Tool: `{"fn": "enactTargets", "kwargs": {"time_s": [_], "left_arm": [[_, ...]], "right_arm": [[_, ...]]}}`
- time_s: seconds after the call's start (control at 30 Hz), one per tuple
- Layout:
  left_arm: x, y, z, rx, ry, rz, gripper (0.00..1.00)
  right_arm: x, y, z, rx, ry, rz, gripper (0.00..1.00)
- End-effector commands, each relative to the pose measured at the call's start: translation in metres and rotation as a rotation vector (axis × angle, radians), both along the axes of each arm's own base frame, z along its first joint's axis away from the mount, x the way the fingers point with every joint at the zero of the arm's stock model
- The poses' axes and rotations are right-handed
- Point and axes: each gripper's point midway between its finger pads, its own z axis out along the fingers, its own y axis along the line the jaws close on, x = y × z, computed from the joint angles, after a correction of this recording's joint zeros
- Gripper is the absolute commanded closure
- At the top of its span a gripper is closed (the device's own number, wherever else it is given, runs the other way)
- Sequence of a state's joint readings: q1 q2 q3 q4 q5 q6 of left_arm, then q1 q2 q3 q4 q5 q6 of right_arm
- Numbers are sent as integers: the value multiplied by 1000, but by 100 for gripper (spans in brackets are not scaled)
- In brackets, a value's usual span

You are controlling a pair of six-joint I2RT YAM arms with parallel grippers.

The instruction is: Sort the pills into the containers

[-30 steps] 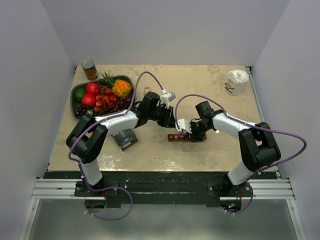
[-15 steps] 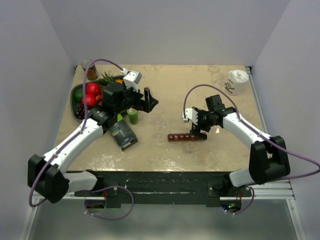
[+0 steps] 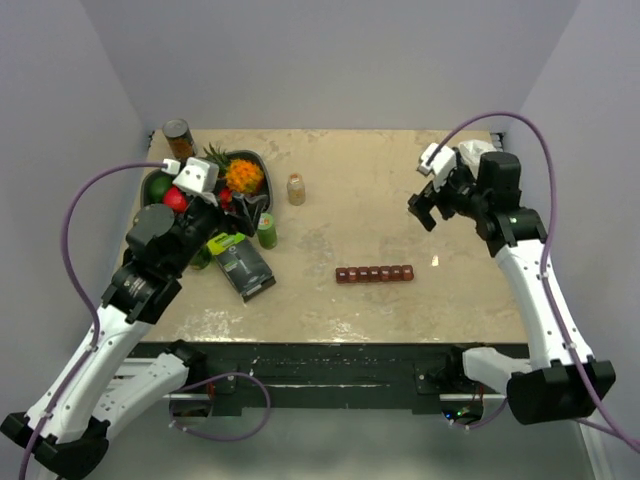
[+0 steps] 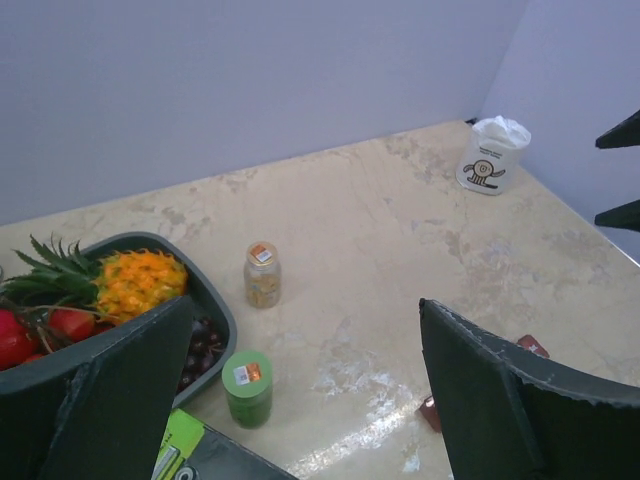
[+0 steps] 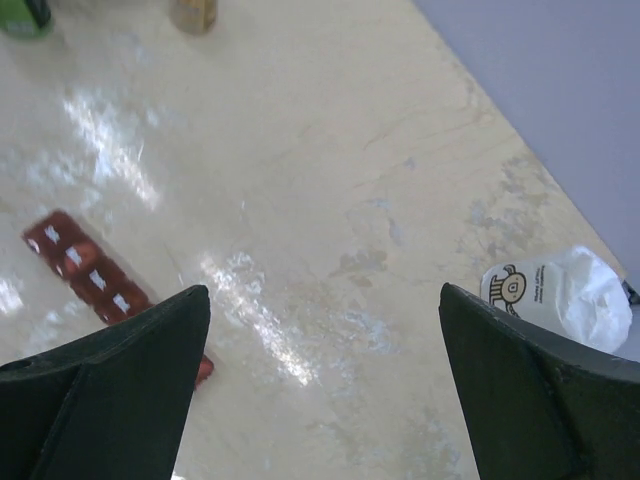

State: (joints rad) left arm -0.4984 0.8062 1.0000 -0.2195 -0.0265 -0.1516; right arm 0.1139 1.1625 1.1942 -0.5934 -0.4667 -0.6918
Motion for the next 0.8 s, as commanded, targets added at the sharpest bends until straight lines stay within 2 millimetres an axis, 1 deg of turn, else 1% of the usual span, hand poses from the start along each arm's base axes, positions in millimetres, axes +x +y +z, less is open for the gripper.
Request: {"fn": "enactTargets", "kwargs": {"time_s": [0.0, 0.03, 0.1, 0.13, 0.17, 0.27, 0.4, 0.57, 0.67, 0.77], "left_arm": [[-4, 15, -7, 43, -3, 53, 1], [-7, 17, -5, 39, -11, 50, 1], [-11, 16, -7, 35, -10, 37, 1], [-14, 16, -4, 27, -18, 31, 1], [-16, 16, -6, 24, -17, 25, 1], [-21, 13, -5, 17, -20, 1, 1], [-25, 12, -7, 14, -14, -18, 1], [-28, 7, -14, 23, 4, -49, 1], [-28, 6, -16, 9, 8, -50, 1], [-27, 6, -20, 6, -3, -47, 1]], "right_arm": [[1, -2, 81, 307, -117, -186, 1], [4, -12, 87, 377, -105, -295, 1], [6, -20, 100, 446, -121, -378, 1], [6, -25, 103, 494, -107, -443, 1], [5, -27, 105, 513, -101, -467, 1], [-4, -34, 114, 530, -126, -500, 1], [-13, -43, 120, 527, -150, -536, 1], [-22, -47, 129, 529, -166, -537, 1], [-25, -49, 130, 511, -168, -528, 1], [-26, -45, 127, 498, -152, -494, 1]]}}
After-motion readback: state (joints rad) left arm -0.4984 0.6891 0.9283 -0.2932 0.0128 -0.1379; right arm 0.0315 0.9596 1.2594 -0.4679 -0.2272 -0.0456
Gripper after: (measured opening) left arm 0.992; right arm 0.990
